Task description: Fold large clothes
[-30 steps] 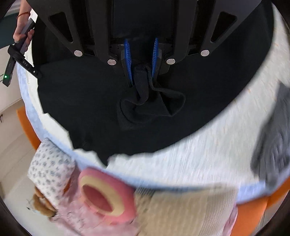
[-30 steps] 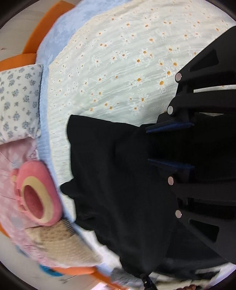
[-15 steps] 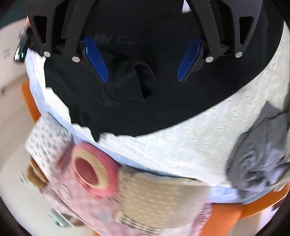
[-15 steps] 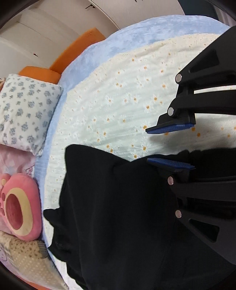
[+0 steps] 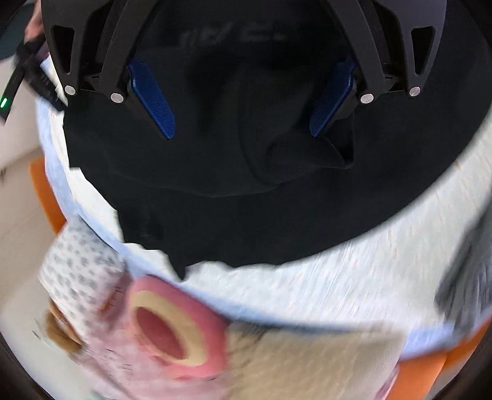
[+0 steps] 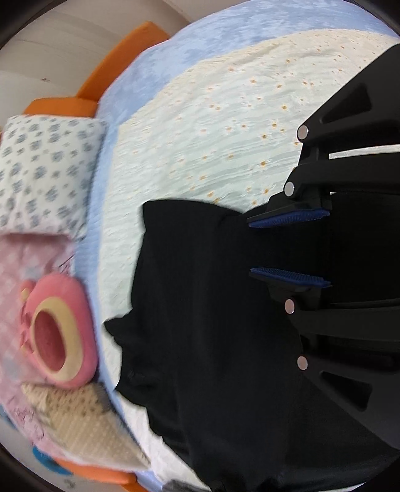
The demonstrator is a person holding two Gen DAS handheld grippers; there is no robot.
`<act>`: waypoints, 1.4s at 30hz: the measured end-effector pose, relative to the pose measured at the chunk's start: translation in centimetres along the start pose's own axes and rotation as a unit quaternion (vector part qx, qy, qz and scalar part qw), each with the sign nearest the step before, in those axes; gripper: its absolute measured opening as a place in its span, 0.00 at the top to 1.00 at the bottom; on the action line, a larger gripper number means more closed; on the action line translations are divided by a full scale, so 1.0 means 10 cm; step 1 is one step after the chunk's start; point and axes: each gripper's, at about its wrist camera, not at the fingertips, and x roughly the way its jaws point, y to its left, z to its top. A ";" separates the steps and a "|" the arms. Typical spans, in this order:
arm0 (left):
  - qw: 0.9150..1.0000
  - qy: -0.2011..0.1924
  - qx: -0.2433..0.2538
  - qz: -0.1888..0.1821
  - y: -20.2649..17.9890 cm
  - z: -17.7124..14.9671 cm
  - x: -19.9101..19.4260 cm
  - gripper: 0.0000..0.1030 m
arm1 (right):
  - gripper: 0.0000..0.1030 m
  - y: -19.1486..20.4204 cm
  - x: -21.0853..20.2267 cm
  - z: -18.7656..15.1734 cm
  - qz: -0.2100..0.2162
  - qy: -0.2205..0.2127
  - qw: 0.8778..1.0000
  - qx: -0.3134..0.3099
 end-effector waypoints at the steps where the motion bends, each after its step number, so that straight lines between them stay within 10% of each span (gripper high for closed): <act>1: 1.000 0.003 -0.018 -0.012 0.11 -0.01 0.08 0.12 | 0.74 -0.03 0.11 -0.03 -0.010 0.009 1.000 0.000; 10: 1.000 -0.010 0.029 0.001 -0.03 -0.02 0.10 0.09 | 0.69 0.08 0.25 -0.20 -0.071 -0.016 0.996 -0.050; 14: 0.997 -0.034 -0.012 -0.070 0.08 -0.21 -0.47 0.09 | 0.66 0.19 -0.19 -0.14 -0.045 -0.058 0.996 -0.051; 17: 0.990 -0.039 -0.054 -0.122 0.29 -0.53 -0.94 0.06 | 0.46 0.40 -0.56 -0.10 -0.038 -0.099 0.992 -0.075; 23: 0.960 -0.051 -0.189 -0.199 1.24 -1.38 -1.60 0.03 | 0.38 1.01 -1.14 -0.07 0.021 -0.143 0.982 -0.118; 31: 0.960 -0.136 -0.229 -0.089 2.11 -2.30 -2.48 0.03 | 0.37 1.95 -1.39 -0.31 0.104 -0.132 0.973 -0.158; 42: 0.972 -0.121 -0.201 -0.023 3.01 -2.41 -2.77 0.03 | 0.37 2.85 -1.23 -0.71 0.131 -0.086 0.966 -0.204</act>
